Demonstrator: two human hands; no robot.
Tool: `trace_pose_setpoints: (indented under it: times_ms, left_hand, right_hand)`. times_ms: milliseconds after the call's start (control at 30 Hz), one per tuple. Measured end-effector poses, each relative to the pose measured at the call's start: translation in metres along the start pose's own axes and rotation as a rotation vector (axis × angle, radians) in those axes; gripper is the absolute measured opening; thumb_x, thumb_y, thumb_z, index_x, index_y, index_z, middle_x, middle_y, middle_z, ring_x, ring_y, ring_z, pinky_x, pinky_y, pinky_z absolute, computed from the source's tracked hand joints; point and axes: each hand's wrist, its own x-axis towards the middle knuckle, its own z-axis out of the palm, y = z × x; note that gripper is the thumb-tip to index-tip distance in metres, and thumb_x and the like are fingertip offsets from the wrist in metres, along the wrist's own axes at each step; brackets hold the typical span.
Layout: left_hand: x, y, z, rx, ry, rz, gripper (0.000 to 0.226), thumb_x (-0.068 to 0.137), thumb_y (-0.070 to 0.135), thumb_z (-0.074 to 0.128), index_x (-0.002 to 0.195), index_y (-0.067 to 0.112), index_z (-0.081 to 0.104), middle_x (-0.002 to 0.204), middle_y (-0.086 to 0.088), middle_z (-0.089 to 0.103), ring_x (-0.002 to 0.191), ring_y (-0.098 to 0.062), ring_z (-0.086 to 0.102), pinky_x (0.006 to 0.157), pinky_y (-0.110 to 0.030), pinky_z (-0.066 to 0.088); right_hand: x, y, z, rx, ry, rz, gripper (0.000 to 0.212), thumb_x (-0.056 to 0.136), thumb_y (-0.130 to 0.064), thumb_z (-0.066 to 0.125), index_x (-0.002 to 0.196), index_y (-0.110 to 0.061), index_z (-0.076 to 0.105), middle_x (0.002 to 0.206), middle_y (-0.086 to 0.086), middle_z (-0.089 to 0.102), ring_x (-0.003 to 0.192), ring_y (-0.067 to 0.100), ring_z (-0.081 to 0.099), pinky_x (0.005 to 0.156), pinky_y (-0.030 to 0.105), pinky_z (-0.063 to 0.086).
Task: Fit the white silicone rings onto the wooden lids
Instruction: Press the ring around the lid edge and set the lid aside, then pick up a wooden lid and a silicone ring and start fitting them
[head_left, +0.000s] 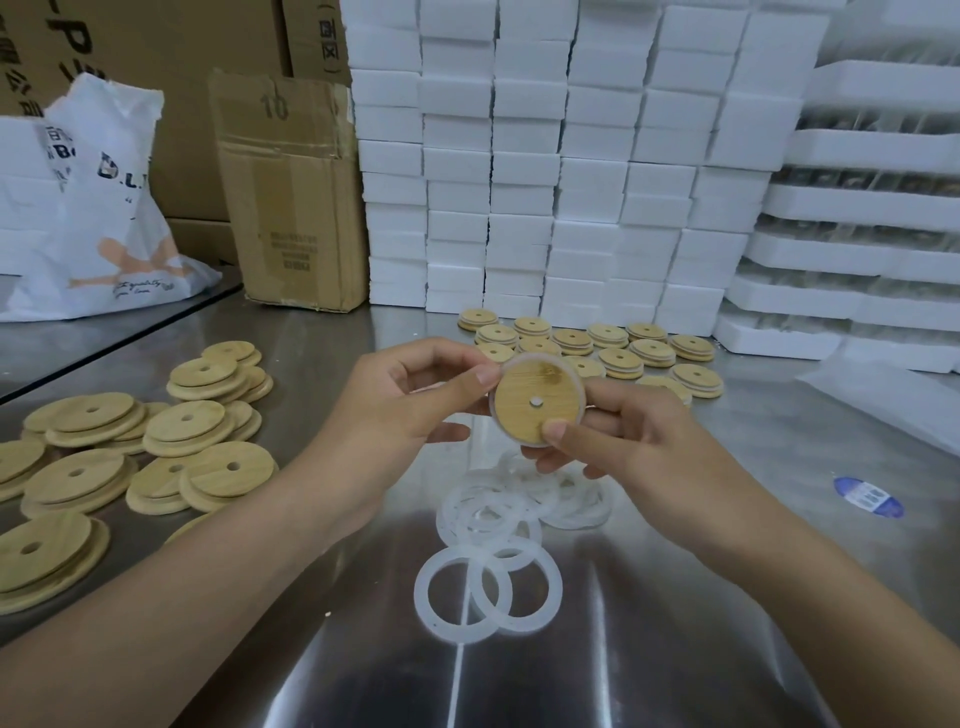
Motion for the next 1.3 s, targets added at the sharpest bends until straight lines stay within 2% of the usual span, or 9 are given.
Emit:
trace_pose_setpoints:
  times_ms: [233, 433, 600, 733, 867, 1000, 1100, 1200, 1300]
  left_hand:
    - [0.001, -0.001, 0.000, -0.104, -0.035, -0.108, 0.028, 0.085, 0.041, 0.082, 0.107, 0.024, 0.080, 0.111, -0.005, 0.082, 0.099, -0.019, 0.079, 0.074, -0.027, 0.058]
    - [-0.004, -0.005, 0.006, -0.145, -0.121, -0.175, 0.033, 0.087, 0.043, 0.083, 0.112, 0.021, 0.083, 0.114, -0.005, 0.082, 0.103, -0.016, 0.078, 0.075, -0.022, 0.060]
    - [-0.004, -0.011, 0.007, -0.165, -0.043, -0.226, 0.034, 0.075, 0.047, 0.086, 0.098, 0.022, 0.085, 0.104, -0.005, 0.083, 0.092, -0.015, 0.079, 0.071, -0.019, 0.059]
    - [-0.006, -0.013, 0.009, -0.094, -0.094, -0.229, 0.024, 0.085, 0.047, 0.082, 0.099, 0.027, 0.084, 0.108, -0.006, 0.083, 0.104, -0.020, 0.080, 0.078, -0.023, 0.060]
    - [-0.001, -0.013, 0.008, 0.018, 0.068, -0.258, 0.028, 0.101, 0.048, 0.067, 0.109, 0.027, 0.083, 0.112, 0.008, 0.082, 0.098, -0.014, 0.081, 0.078, -0.028, 0.058]
    - [0.002, -0.018, 0.001, 0.008, 0.162, -0.301, 0.027, 0.107, 0.037, 0.063, 0.104, 0.020, 0.083, 0.109, 0.005, 0.082, 0.090, -0.012, 0.079, 0.075, -0.029, 0.054]
    - [0.003, -0.020, 0.002, 0.077, 0.159, -0.313, 0.025, 0.107, 0.031, 0.063, 0.099, 0.022, 0.084, 0.107, 0.005, 0.081, 0.093, -0.012, 0.079, 0.074, -0.029, 0.056]
    - [0.004, -0.013, -0.003, 0.438, 0.094, -0.152, 0.022, 0.104, 0.038, 0.064, 0.091, 0.033, 0.081, 0.094, 0.018, 0.078, 0.086, -0.002, 0.074, 0.067, -0.022, 0.049]
    - [0.000, 0.006, -0.031, 1.353, 0.001, -0.004, 0.022, 0.099, 0.062, 0.054, 0.106, 0.047, 0.069, 0.096, 0.027, 0.072, 0.092, 0.000, 0.068, 0.069, -0.029, 0.048]
  right_hand:
    - [-0.001, -0.004, 0.004, 0.043, 0.025, -0.003, 0.020, 0.101, -0.007, 0.065, 0.116, -0.016, 0.075, 0.096, 0.001, 0.083, 0.083, 0.012, 0.078, 0.068, 0.009, 0.051]
    - [0.002, -0.002, 0.008, 0.094, 0.102, 0.052, 0.028, 0.098, -0.025, 0.072, 0.125, -0.030, 0.063, 0.098, 0.000, 0.083, 0.088, 0.020, 0.081, 0.080, 0.037, 0.050]
    - [0.000, 0.006, 0.015, -0.124, 0.224, -0.089, 0.063, 0.079, -0.039, 0.092, 0.129, -0.051, 0.056, 0.110, -0.009, 0.076, 0.091, 0.014, 0.076, 0.079, 0.035, 0.061]
    - [0.002, 0.016, 0.013, -0.198, 0.283, -0.103, 0.061, 0.071, -0.056, 0.088, 0.124, -0.049, 0.060, 0.103, -0.013, 0.076, 0.088, 0.007, 0.074, 0.076, 0.028, 0.060]
    - [0.011, 0.038, -0.014, -0.360, 0.442, 0.026, 0.052, 0.071, -0.054, 0.092, 0.113, -0.040, 0.065, 0.086, -0.024, 0.073, 0.077, -0.001, 0.069, 0.067, 0.009, 0.049]
    - [0.008, 0.063, -0.048, -0.797, 0.409, 0.335, 0.065, 0.078, -0.068, 0.077, 0.129, -0.031, 0.062, 0.111, -0.008, 0.070, 0.105, 0.019, 0.065, 0.088, 0.042, 0.056]
    - [0.010, 0.069, -0.054, -0.888, 0.409, 0.389, 0.072, 0.078, -0.076, 0.069, 0.128, -0.025, 0.066, 0.122, 0.004, 0.064, 0.119, 0.028, 0.056, 0.098, 0.046, 0.052]
    - [0.013, 0.068, -0.050, -0.889, 0.424, 0.349, 0.066, 0.083, -0.069, 0.071, 0.134, -0.028, 0.061, 0.105, -0.001, 0.070, 0.111, 0.026, 0.061, 0.088, 0.042, 0.052]
    - [0.012, 0.066, -0.046, -0.759, 0.345, 0.328, 0.067, 0.089, -0.057, 0.075, 0.148, -0.034, 0.050, 0.126, -0.010, 0.071, 0.122, 0.023, 0.061, 0.098, 0.039, 0.049]
